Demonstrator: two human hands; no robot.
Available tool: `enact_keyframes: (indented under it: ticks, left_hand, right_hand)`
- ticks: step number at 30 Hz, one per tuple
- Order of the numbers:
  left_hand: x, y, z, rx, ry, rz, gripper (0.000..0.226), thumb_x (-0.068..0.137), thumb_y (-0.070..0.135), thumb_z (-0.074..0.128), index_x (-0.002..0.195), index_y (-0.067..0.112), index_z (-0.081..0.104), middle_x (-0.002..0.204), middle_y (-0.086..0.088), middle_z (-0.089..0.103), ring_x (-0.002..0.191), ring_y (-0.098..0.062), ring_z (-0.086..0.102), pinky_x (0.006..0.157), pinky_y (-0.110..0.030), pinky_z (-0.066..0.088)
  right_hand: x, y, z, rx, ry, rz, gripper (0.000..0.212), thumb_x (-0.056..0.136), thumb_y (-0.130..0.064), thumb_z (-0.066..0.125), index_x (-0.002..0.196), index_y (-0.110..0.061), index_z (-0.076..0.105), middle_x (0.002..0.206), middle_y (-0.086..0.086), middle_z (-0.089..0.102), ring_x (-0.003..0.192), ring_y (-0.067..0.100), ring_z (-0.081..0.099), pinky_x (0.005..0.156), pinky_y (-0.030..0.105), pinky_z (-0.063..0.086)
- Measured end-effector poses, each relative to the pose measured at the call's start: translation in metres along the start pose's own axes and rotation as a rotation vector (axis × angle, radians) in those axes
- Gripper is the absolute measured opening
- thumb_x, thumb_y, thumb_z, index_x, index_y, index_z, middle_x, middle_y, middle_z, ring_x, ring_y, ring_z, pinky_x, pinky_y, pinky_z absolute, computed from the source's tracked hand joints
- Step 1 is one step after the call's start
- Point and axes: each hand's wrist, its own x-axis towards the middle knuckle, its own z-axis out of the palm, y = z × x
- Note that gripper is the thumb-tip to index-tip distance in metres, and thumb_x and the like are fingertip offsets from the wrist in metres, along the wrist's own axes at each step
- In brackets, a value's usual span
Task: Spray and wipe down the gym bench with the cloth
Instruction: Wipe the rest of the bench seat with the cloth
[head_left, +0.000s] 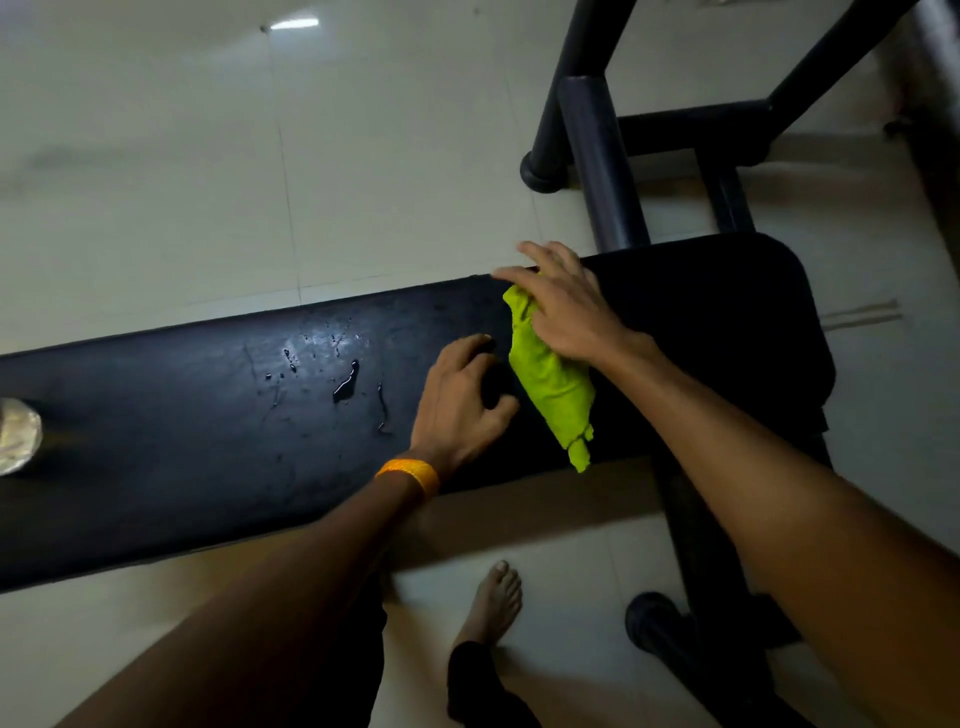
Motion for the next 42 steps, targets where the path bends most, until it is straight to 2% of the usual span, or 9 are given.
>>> enact_keyframes:
  ticks: [4,8,11,16,23,27,34,39,42]
  left_hand:
    - [0.000,0.021,0.009,-0.086,0.013,-0.117,0.041,0.078,0.048,0.076,0.092,0.011,0.066,0.110,-0.004,0.061,0.106,-0.021,0.052,0.087,-0.034,0.044]
    - [0.004,0.037,0.003,-0.213,0.031,-0.104,0.029,0.080,0.027,0.075,0.073,0.010,0.052,0.074,0.000,0.052,0.071,-0.019,0.048,0.063,-0.038,0.038]
    - [0.002,0.036,-0.017,-0.253,0.086,-0.105,0.015,0.073,0.023,0.058,0.071,0.014,0.047,0.063,0.004,0.048,0.060,-0.015,0.044,0.058,-0.038,0.039]
    - [0.011,0.031,-0.069,-0.115,0.073,-0.022,0.038,0.071,0.018,0.067,0.105,0.014,0.050,0.077,0.008,0.056,0.068,-0.025,0.048,0.060,-0.036,0.034]
    - [0.069,0.062,-0.113,0.157,0.184,0.138,0.021,0.076,0.009,0.072,0.096,0.014,0.066,0.082,-0.006,0.064,0.078,-0.029,0.058,0.063,-0.034,0.037]
    - [0.076,0.056,-0.106,0.280,0.276,0.194,0.019,0.073,0.000,0.061,0.089,0.009,0.057,0.086,-0.013,0.061,0.082,-0.035,0.053,0.063,-0.041,0.033]
    - [0.038,-0.022,-0.094,0.522,0.013,-0.024,0.063,0.078,-0.001,0.061,0.139,0.010,0.049,0.131,-0.015,0.057,0.127,-0.037,0.045,0.099,-0.048,0.035]
    - [0.002,-0.061,-0.115,0.461,0.168,-0.065,0.053,0.086,0.009,0.063,0.137,0.000,0.050,0.133,-0.023,0.056,0.127,-0.041,0.049,0.103,-0.051,0.037]
    - [-0.025,-0.086,-0.120,0.453,0.249,-0.126,0.048,0.094,0.021,0.052,0.136,-0.001,0.049,0.137,-0.024,0.054,0.129,-0.044,0.048,0.107,-0.054,0.039]
  right_hand:
    - [0.010,0.000,-0.015,-0.134,-0.261,-0.076,0.051,0.078,-0.003,0.056,0.119,-0.032,0.065,0.143,-0.006,0.051,0.150,0.027,0.022,0.120,0.053,0.018]
    - [-0.008,0.021,-0.032,-0.129,-0.087,-0.156,0.016,0.064,-0.021,0.067,0.080,-0.025,0.065,0.102,0.000,0.064,0.112,0.027,0.056,0.094,0.039,0.045]
    - [-0.030,0.032,-0.050,0.087,0.036,-0.076,0.030,0.056,-0.047,0.064,0.067,-0.020,0.058,0.098,0.005,0.070,0.097,0.028,0.065,0.083,0.040,0.052]
    - [-0.065,0.039,-0.073,0.375,0.182,0.151,0.038,0.072,-0.042,0.083,0.069,-0.019,0.053,0.069,-0.001,0.057,0.068,0.016,0.053,0.060,0.032,0.040]
    - [-0.099,0.017,-0.089,0.661,0.514,0.145,0.044,0.080,-0.030,0.079,0.120,-0.027,0.059,0.086,-0.001,0.068,0.075,0.009,0.063,0.070,0.025,0.051]
    - [-0.131,-0.016,-0.060,0.394,0.629,0.032,0.023,0.079,-0.028,0.072,0.099,-0.016,0.071,0.092,0.002,0.067,0.082,0.022,0.065,0.073,0.038,0.055]
    - [-0.162,-0.082,0.059,0.071,-0.290,0.139,0.055,0.091,-0.046,0.063,0.141,-0.030,0.048,0.136,0.002,0.051,0.123,0.030,0.055,0.093,0.039,0.047]
    - [-0.125,-0.080,0.064,0.041,0.329,0.151,0.021,0.090,-0.024,0.065,0.109,-0.016,0.067,0.103,0.009,0.065,0.097,0.034,0.064,0.070,0.040,0.052]
    - [-0.089,-0.066,0.069,0.026,0.279,0.068,0.047,0.091,-0.029,0.065,0.135,-0.014,0.059,0.136,0.015,0.057,0.127,0.037,0.052,0.102,0.048,0.050]
